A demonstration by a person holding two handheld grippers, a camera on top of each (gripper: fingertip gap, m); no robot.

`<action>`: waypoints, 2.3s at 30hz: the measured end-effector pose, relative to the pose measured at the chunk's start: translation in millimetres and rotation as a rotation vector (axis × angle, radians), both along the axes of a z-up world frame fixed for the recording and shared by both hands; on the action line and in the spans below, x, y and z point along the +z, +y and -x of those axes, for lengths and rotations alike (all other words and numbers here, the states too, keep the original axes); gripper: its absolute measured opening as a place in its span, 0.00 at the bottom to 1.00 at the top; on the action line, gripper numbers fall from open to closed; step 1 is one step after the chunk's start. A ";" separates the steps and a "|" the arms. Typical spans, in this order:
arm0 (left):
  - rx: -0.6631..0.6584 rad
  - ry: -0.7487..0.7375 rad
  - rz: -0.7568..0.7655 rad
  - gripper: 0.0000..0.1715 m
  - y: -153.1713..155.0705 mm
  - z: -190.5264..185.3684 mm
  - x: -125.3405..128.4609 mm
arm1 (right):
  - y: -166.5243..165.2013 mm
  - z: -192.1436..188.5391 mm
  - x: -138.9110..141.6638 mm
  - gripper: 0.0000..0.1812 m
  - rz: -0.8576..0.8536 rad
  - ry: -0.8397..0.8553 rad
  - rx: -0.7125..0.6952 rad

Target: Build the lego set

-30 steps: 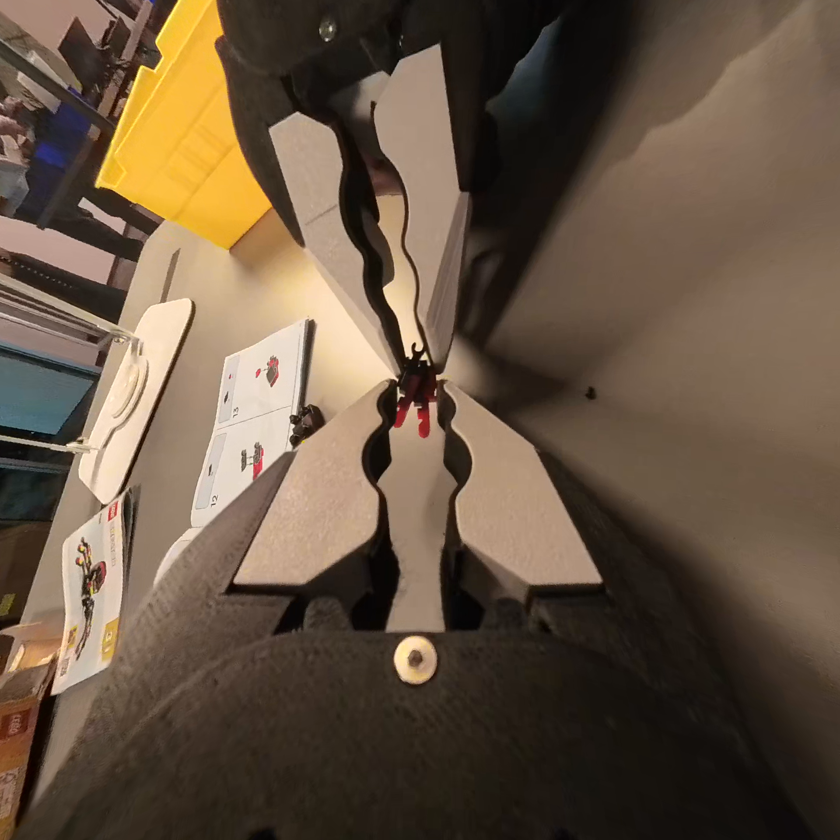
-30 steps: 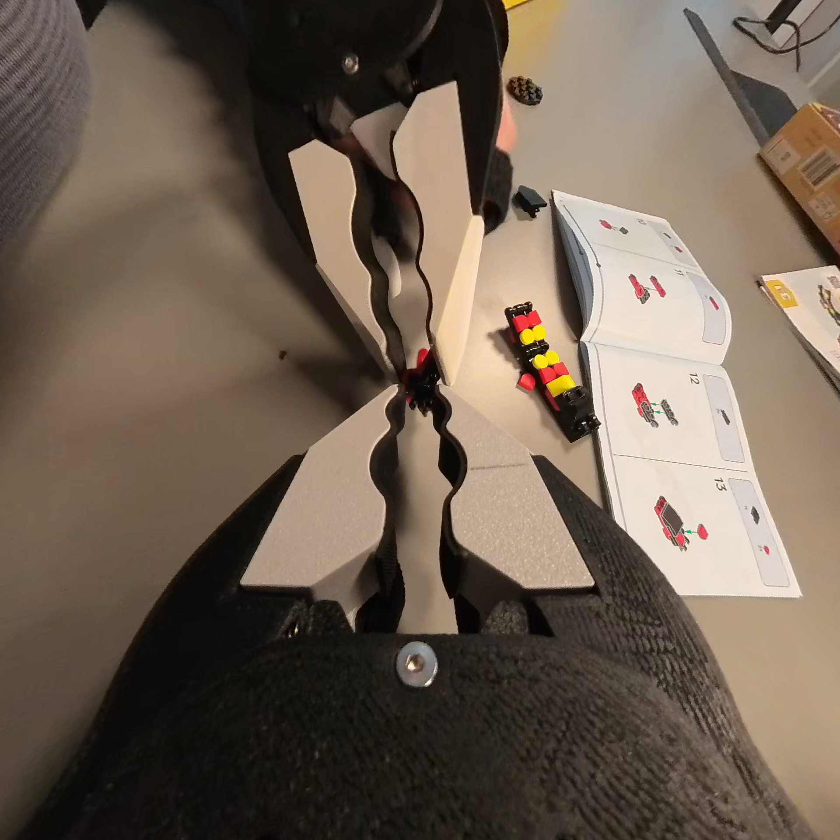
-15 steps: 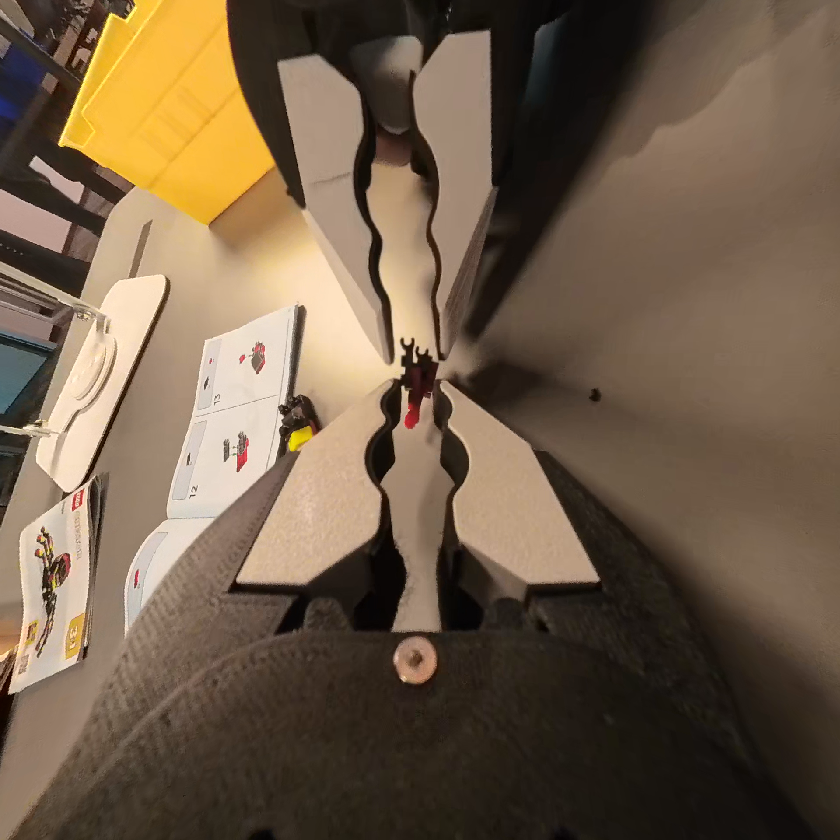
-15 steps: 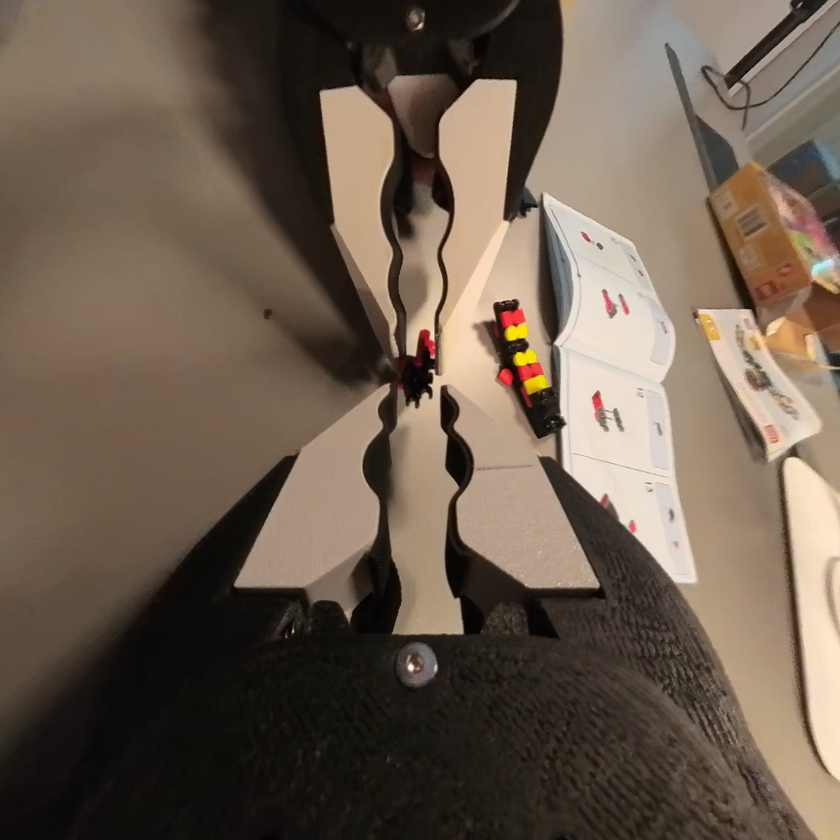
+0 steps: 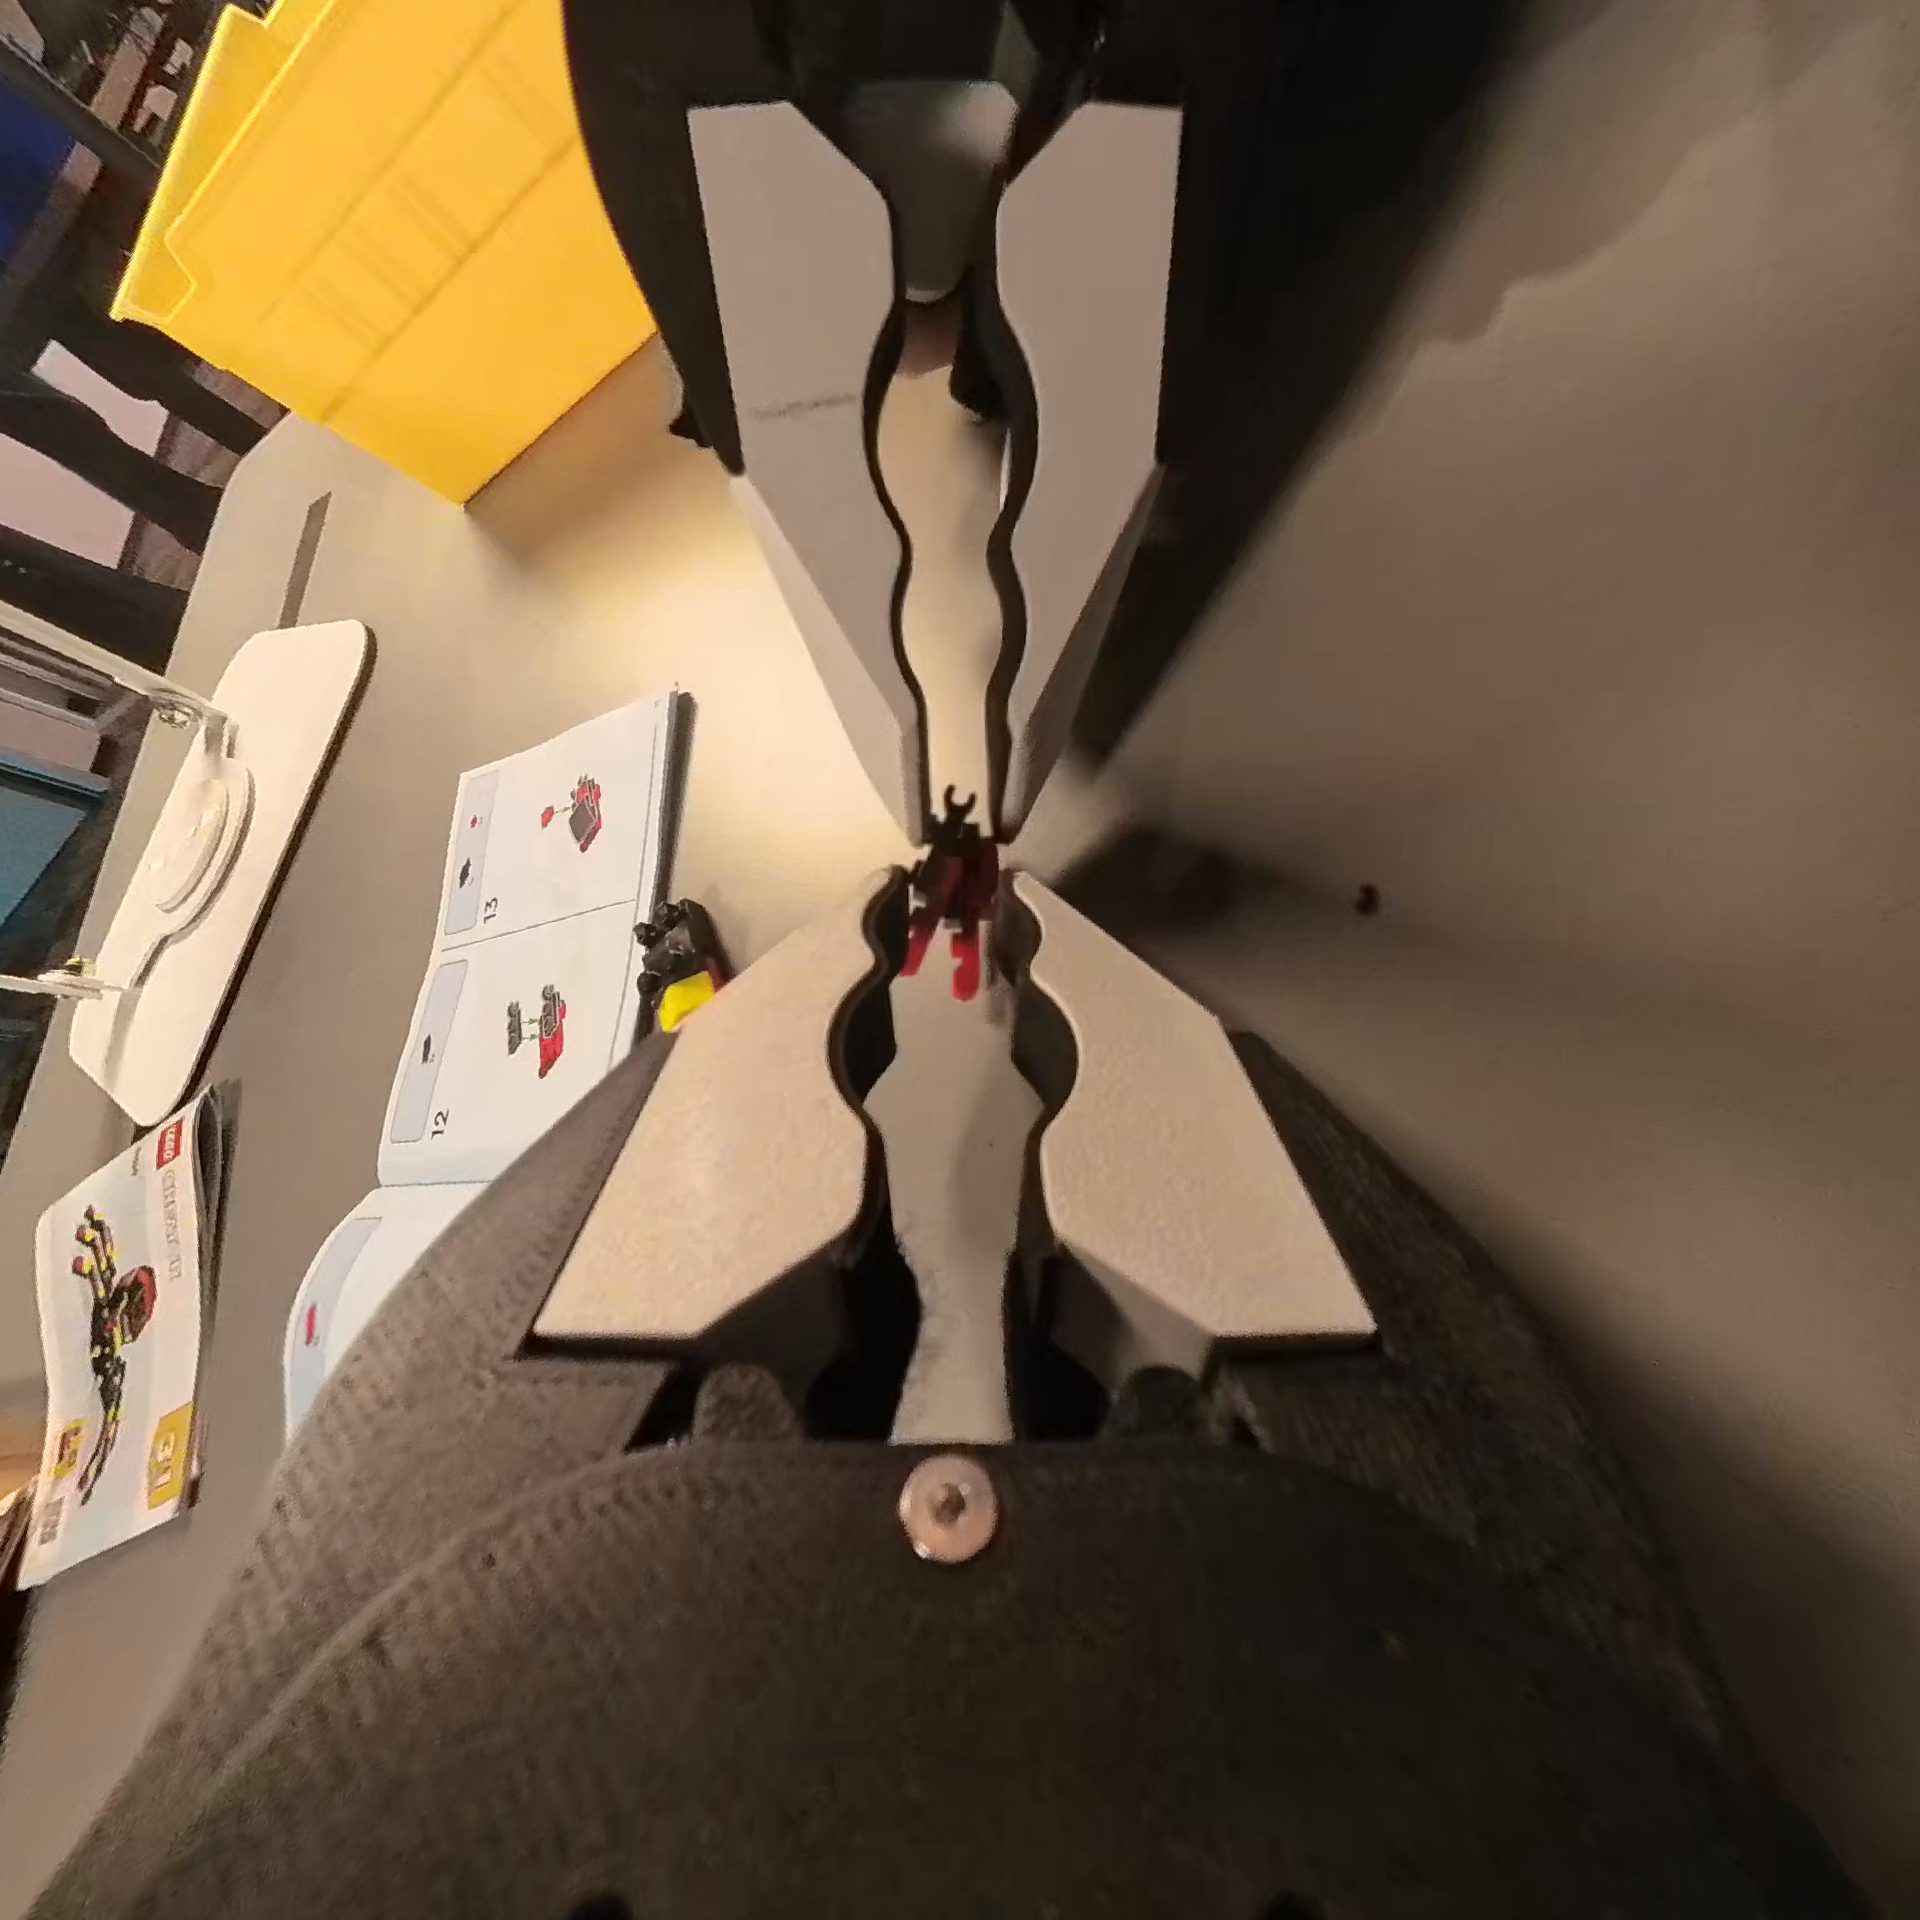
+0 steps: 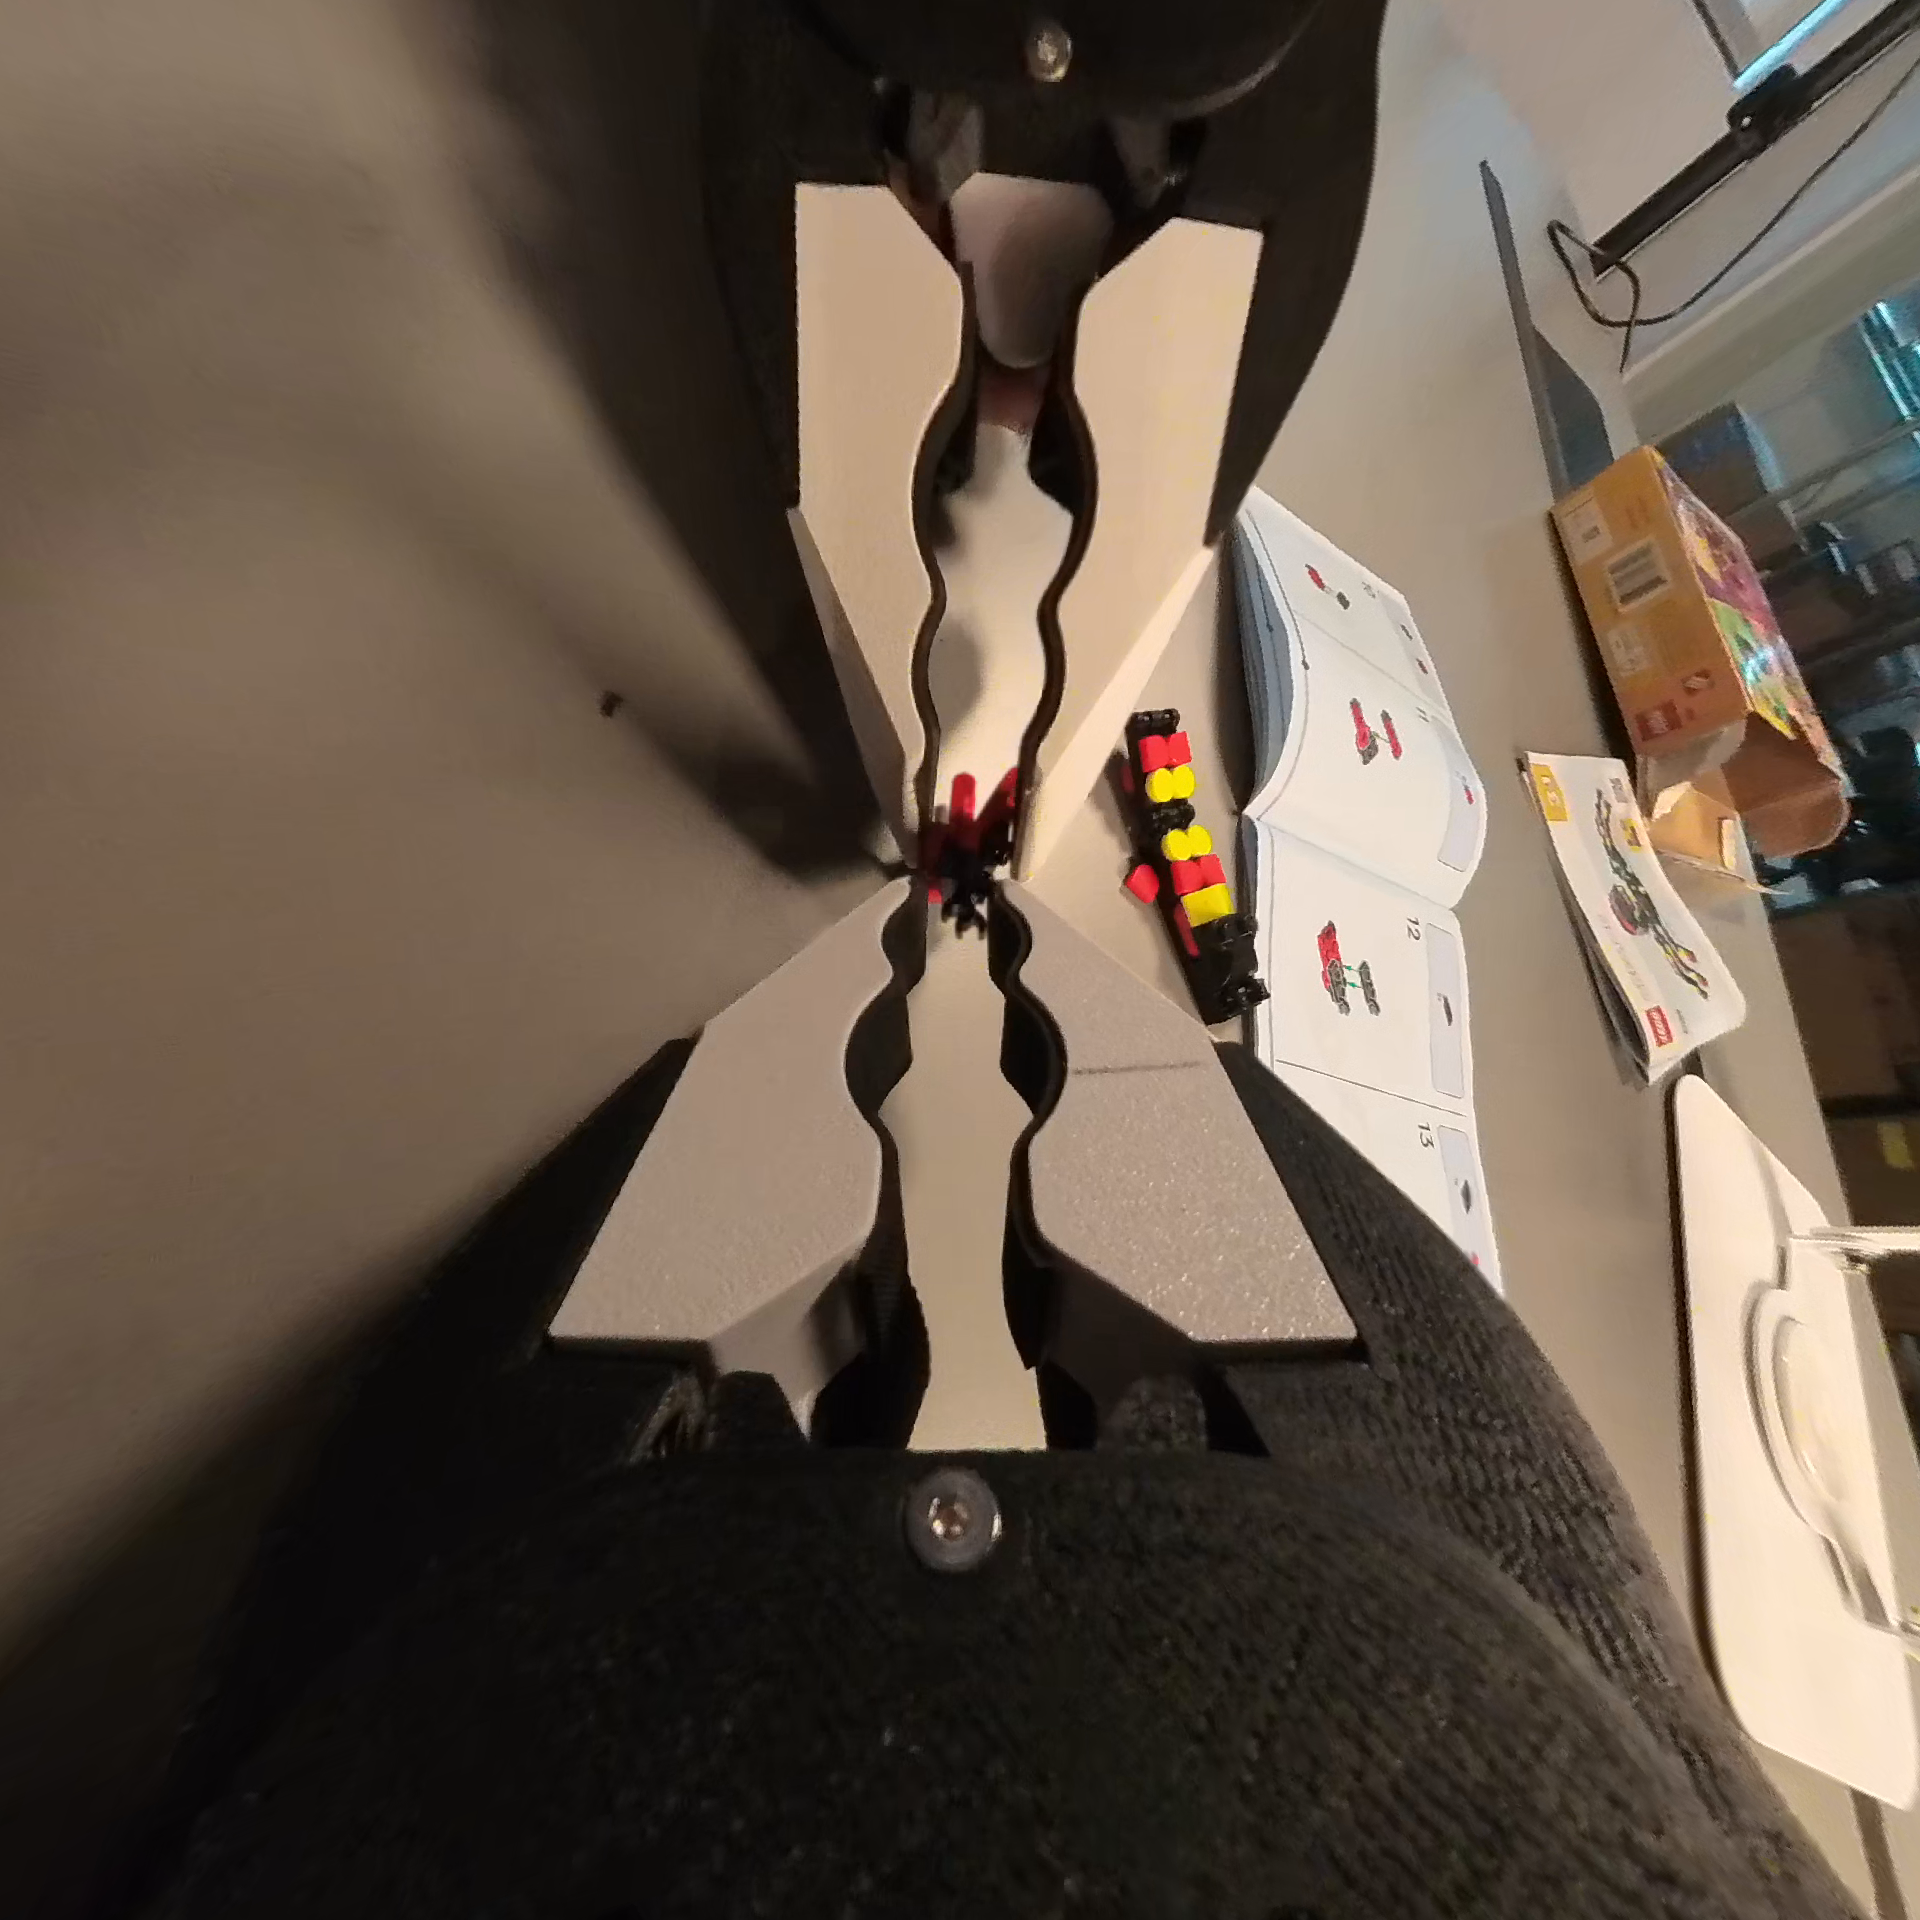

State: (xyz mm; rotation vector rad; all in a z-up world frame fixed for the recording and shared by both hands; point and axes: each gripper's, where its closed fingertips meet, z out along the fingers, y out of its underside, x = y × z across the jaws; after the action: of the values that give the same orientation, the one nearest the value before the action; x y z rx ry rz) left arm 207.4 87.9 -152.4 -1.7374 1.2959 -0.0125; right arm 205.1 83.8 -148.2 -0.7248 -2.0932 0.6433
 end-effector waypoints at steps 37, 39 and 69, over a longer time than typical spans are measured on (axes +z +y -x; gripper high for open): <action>0.034 0.070 -0.005 0.07 6.8 10.0 -3.7 | 3.8 3.7 0.7 0.00 -0.238 0.059 -0.018; 0.034 0.082 -0.013 0.07 7.1 10.6 -3.6 | 3.9 3.8 0.5 0.00 -0.228 0.057 -0.019; -0.012 0.158 -0.046 0.06 6.6 11.8 -5.4 | 2.3 9.5 -2.3 0.11 -0.158 0.040 -0.044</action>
State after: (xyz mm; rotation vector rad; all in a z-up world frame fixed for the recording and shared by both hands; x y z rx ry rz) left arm 195.5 94.5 -157.7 -1.7191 1.4099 0.1487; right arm 195.6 86.1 -150.5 -0.6615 -2.0593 0.4590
